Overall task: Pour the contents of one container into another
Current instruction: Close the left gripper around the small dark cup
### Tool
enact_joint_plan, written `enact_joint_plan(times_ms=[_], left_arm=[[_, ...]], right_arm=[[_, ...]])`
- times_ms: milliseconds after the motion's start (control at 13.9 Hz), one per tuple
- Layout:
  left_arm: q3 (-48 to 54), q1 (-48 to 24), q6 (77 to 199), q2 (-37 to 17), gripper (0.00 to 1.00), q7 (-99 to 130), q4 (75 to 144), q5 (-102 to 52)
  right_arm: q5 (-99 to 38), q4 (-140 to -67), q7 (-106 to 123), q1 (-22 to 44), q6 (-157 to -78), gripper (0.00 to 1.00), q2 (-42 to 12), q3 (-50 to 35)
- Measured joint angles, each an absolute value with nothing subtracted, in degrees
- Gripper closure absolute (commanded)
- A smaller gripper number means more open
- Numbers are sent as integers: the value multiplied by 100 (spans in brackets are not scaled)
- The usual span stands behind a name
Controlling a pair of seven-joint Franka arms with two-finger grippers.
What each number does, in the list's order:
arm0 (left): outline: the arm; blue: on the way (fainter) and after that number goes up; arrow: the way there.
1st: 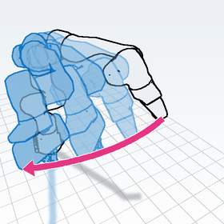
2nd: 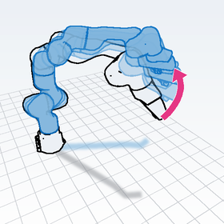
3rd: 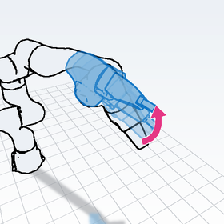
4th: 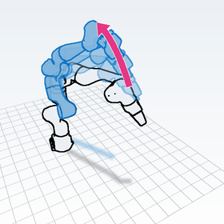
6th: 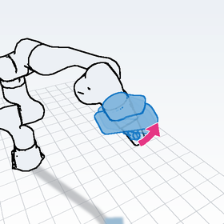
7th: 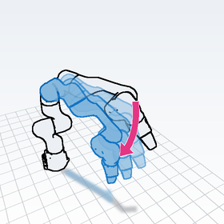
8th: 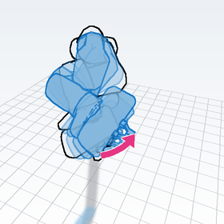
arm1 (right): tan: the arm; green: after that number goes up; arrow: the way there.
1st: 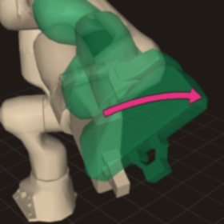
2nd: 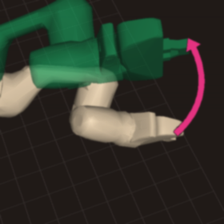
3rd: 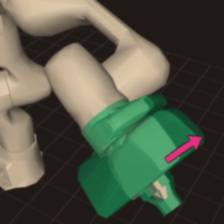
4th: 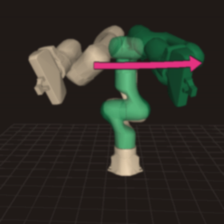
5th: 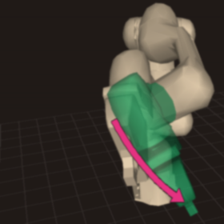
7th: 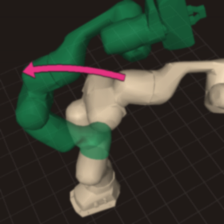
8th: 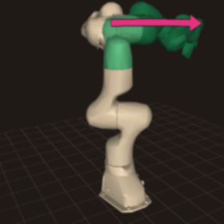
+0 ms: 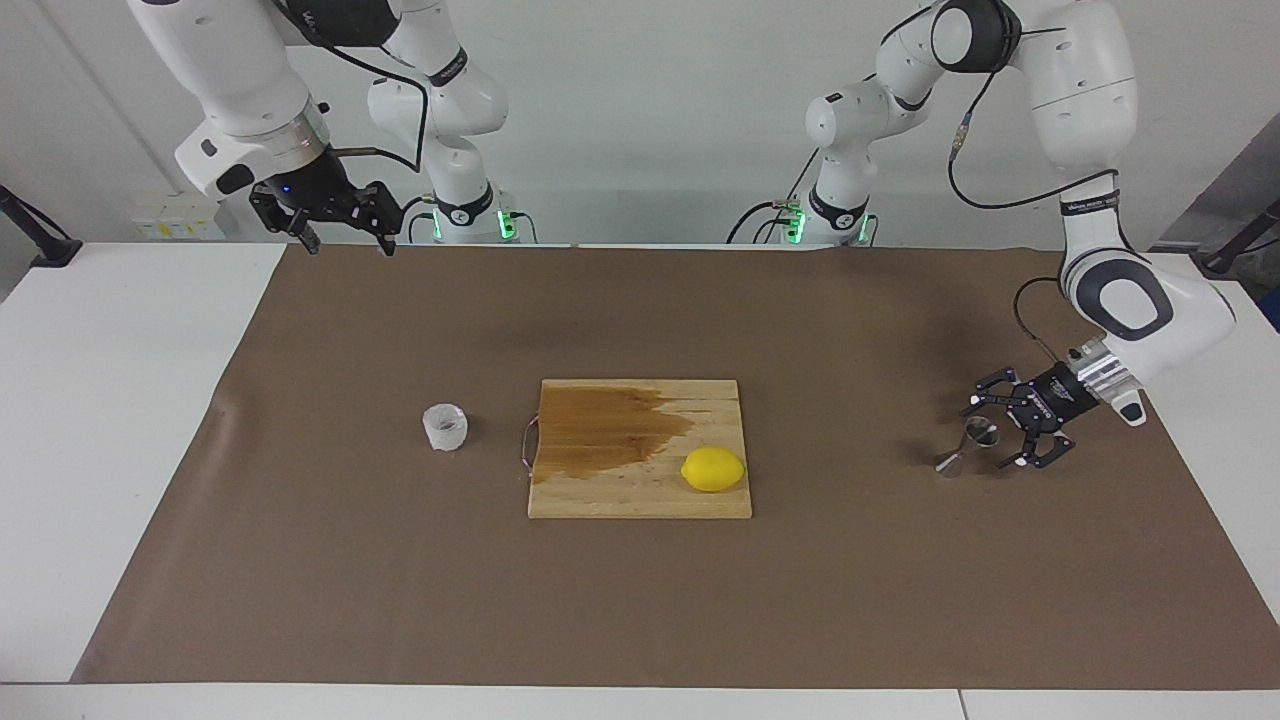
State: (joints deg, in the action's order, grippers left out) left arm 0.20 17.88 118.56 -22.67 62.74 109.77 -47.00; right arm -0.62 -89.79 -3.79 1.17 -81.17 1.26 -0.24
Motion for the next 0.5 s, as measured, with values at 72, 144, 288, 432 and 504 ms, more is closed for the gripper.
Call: enact_joint_plan(times_ms=[72,144,288,432,504], left_arm=[[27,1767,11892,-2266,0,6271,10993,-4759],[38,1739,11987,-2266,0,6270,11016,-4868],[57,1647,12202,-2266,0,6254,11075,-5110],[64,1585,12244,-2266,0,6154,11102,-5297],[66,1578,12244,-2264,0,6050,11107,-5408]], right_arm=[[-62,-8979,-379,117,-8117,0,126,-24],[-62,-8979,-379,117,-8117,0,126,-24],[-62,-8979,-379,117,-8117,0,126,-24],[-62,-8979,-379,117,-8117,0,126,-24],[-62,-8979,-379,117,-8117,0,126,-24]])
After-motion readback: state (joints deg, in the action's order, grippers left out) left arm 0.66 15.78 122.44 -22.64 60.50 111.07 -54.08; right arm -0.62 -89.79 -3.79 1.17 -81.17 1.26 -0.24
